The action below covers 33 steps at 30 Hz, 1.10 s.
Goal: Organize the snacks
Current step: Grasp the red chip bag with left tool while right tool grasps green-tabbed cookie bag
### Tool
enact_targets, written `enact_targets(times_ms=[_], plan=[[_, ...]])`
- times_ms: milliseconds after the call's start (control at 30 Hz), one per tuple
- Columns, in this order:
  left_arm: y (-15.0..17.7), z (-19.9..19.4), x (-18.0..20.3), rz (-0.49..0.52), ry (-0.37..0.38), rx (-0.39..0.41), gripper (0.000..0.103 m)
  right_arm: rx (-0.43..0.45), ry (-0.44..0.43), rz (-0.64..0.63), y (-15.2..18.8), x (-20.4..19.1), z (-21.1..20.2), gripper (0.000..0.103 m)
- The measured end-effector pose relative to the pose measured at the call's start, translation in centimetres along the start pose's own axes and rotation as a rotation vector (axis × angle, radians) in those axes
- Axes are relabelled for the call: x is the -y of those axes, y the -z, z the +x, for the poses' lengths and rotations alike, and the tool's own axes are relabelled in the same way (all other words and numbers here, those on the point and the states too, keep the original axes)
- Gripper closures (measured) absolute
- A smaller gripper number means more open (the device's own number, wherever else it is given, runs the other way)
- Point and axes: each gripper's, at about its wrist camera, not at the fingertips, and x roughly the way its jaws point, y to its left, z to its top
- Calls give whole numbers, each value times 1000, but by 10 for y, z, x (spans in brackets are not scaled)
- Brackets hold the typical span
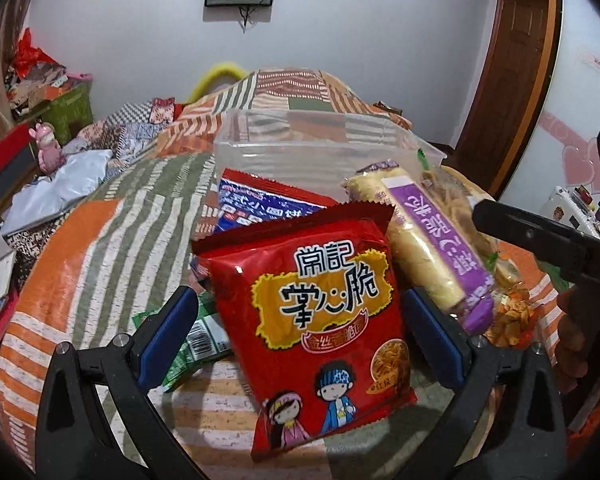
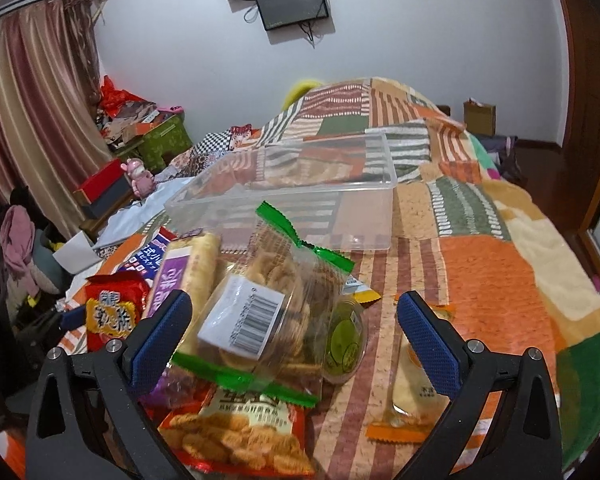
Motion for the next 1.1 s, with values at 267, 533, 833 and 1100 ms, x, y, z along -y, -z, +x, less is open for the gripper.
enact_targets(times_ms=[267, 533, 833, 1100], plan=[[6, 20, 2, -8, 28, -66, 0, -53, -78, 58, 3, 7, 11, 10], [6, 16, -4, -31, 26, -53, 21, -70, -120, 56, 3, 2, 13, 39], [3, -4, -8, -33, 5, 3, 33, -43, -114, 46, 1, 5, 4, 57], [-13, -30, -8, -16, 2, 84, 36, 13, -95, 14, -5, 3, -13, 62]])
